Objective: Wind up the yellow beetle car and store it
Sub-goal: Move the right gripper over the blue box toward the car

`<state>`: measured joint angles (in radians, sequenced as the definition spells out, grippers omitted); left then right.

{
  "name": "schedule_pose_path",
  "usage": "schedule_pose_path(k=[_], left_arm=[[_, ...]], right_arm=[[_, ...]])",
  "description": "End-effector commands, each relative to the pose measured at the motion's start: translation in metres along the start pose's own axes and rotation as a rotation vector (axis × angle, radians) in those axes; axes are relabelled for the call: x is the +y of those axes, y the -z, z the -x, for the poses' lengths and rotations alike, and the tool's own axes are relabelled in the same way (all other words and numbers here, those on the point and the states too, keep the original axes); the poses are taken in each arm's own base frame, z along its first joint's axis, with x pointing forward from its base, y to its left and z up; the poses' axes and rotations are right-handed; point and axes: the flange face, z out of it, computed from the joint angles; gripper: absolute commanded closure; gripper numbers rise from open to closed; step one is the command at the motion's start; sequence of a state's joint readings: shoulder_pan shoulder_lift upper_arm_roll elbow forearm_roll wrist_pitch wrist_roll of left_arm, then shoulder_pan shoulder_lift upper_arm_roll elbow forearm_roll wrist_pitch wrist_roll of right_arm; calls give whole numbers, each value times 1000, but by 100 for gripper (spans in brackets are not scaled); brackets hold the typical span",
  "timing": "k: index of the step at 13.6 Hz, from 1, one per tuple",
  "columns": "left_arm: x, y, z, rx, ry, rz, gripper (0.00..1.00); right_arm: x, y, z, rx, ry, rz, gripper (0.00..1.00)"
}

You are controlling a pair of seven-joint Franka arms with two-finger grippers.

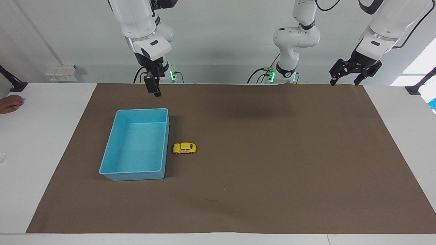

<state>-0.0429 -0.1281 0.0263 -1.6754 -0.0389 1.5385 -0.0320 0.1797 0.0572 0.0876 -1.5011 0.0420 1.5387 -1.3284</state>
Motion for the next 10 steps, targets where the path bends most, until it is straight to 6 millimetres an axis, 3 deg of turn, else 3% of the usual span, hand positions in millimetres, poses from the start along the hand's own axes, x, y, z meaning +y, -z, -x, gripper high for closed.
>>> schedule_pose_path(k=[1, 3, 6, 10], left_arm=[[-7, 7, 3, 6, 3, -10, 0], [-7, 7, 3, 8, 6, -10, 0], [-6, 26, -9, 16, 1, -11, 0], [-6, 25, -9, 17, 1, -19, 0]], right_arm=[[2, -5, -5, 19, 33, 0, 0], [4, -12, -14, 19, 43, -3, 0], [10, -25, -17, 18, 43, -10, 0], [13, -47, -22, 20, 48, 3, 0]])
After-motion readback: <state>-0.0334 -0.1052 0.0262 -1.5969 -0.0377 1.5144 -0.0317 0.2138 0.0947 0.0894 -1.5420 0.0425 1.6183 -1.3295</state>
